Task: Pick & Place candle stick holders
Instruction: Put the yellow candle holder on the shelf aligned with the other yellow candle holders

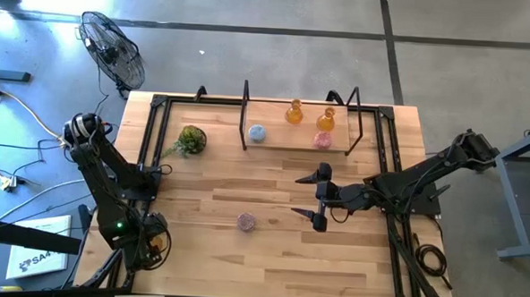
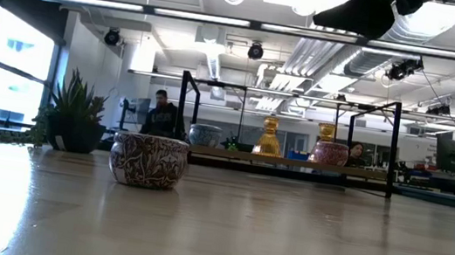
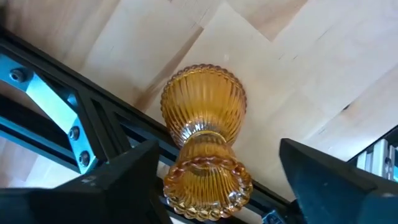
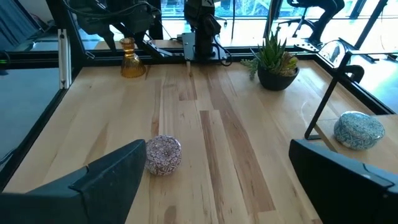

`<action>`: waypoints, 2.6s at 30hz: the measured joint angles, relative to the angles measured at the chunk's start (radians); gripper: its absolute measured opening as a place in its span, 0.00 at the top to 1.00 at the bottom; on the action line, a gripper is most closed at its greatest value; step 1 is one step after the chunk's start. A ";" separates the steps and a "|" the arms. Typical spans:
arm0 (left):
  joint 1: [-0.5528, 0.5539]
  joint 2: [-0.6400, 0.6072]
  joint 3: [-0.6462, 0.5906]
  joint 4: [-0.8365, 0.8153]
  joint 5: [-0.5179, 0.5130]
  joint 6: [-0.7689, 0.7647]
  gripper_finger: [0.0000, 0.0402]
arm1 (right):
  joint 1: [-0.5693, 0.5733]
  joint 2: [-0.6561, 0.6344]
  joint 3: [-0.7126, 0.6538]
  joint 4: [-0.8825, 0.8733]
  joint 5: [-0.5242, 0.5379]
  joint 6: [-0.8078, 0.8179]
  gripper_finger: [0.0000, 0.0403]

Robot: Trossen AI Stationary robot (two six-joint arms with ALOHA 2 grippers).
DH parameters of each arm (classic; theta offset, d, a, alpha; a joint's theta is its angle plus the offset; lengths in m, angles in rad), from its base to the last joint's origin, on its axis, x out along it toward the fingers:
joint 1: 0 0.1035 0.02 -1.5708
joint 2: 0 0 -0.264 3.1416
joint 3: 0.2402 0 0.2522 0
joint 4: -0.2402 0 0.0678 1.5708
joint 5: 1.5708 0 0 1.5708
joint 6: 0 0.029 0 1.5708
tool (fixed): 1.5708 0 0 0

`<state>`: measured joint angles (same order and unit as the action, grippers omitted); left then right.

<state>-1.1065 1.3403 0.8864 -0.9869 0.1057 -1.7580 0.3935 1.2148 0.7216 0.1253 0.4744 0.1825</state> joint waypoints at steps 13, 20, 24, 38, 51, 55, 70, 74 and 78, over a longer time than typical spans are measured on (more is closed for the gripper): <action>0.001 -0.007 -0.100 0.081 0.073 -0.004 0.60 | 0.002 0.000 0.000 0.000 -0.018 0.004 0.03; 0.002 -0.016 -0.111 0.096 0.038 0.001 0.60 | 0.023 0.000 0.000 0.007 -0.014 0.001 0.03; 0.000 -0.037 -0.099 0.123 -0.071 0.058 0.60 | 0.026 0.000 0.000 0.007 -0.011 -0.004 0.03; 0.107 -0.103 -0.102 0.216 -0.447 0.402 0.58 | 0.027 0.000 0.000 0.008 -0.020 0.003 0.03; 0.485 -0.155 -0.101 0.335 -0.266 0.962 0.58 | 0.087 0.000 0.000 0.008 0.029 0.011 0.03; 0.610 -0.167 -0.100 0.439 -0.145 1.166 0.59 | 0.112 0.000 0.000 0.008 0.070 -0.006 0.03; 1.090 -0.161 -0.098 0.800 0.371 1.701 0.59 | 0.163 0.000 0.000 0.003 0.102 -0.008 0.03; 1.194 -0.143 -0.057 0.819 0.416 1.818 0.59 | 0.171 0.000 0.000 -0.001 0.159 -0.008 0.03; 1.294 -0.110 0.031 0.785 0.401 1.919 0.59 | 0.172 0.000 0.000 -0.006 0.176 -0.007 0.03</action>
<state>0.1872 1.2304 0.9170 -0.2017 0.5069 0.1611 0.5659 1.2148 0.7219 0.1194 0.6506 0.1757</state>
